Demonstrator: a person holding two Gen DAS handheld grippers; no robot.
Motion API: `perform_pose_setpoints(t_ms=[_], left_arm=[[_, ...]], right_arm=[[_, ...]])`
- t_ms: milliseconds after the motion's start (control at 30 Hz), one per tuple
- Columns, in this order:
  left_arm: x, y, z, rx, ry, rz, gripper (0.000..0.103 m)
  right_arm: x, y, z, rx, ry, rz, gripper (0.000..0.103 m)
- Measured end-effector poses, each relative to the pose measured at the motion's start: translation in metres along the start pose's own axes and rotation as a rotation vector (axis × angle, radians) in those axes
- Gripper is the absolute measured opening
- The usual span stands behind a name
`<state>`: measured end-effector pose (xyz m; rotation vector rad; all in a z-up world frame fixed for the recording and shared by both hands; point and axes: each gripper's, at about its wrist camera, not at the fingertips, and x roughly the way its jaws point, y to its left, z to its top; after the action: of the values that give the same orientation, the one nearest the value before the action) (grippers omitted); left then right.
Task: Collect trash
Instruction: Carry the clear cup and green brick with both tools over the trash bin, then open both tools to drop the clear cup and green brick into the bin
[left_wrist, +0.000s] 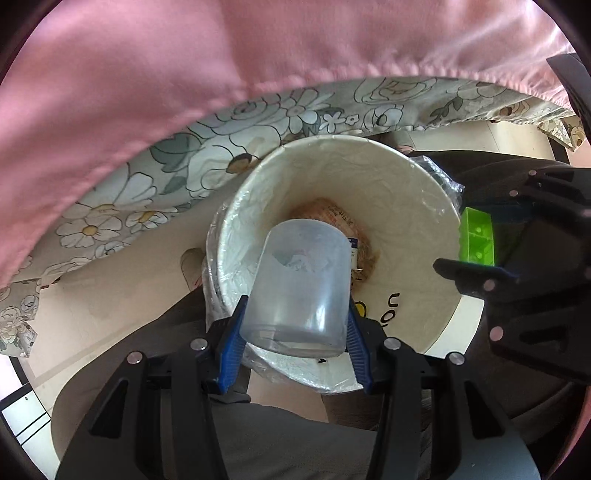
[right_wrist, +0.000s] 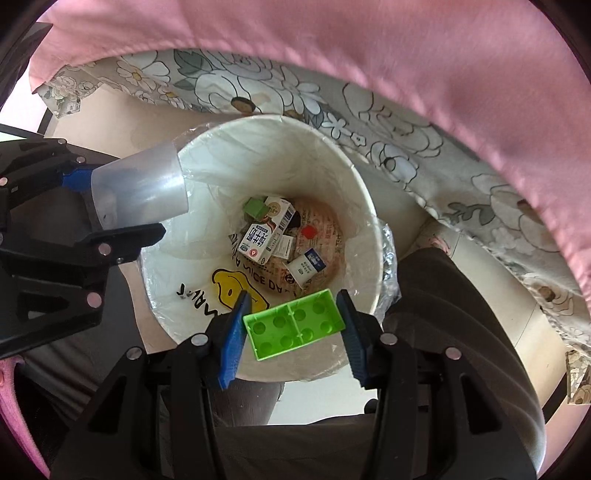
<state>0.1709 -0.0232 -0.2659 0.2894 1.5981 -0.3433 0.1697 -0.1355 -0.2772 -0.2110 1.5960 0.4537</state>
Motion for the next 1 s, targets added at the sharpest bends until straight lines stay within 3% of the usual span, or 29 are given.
perform_pose_setpoints(t_ms=[433,733,900,967,1000], left_arm=[[0.072,0.005,0.012,-0.115,0.134,-0.089,0.051],[0.107,0.009,0.019,-0.156,0.195,-0.081,0.051],[0.121,0.008,0.022,-0.166,0.231,-0.069,0.051],[0.125,0.007,0.025,-0.167,0.239,-0.065,0.056],[0.126,0.007,0.025,-0.167,0.241,-0.064,0.063]], right_arm=[[0.057,-0.011,0.006,0.076,0.112,0.072,0.048],[0.083,-0.022,0.011,0.136,0.160,0.099,0.048],[0.095,-0.018,0.013,0.115,0.184,0.067,0.049],[0.103,-0.016,0.014,0.110,0.208,0.075,0.050],[0.105,-0.016,0.014,0.110,0.217,0.080,0.053]])
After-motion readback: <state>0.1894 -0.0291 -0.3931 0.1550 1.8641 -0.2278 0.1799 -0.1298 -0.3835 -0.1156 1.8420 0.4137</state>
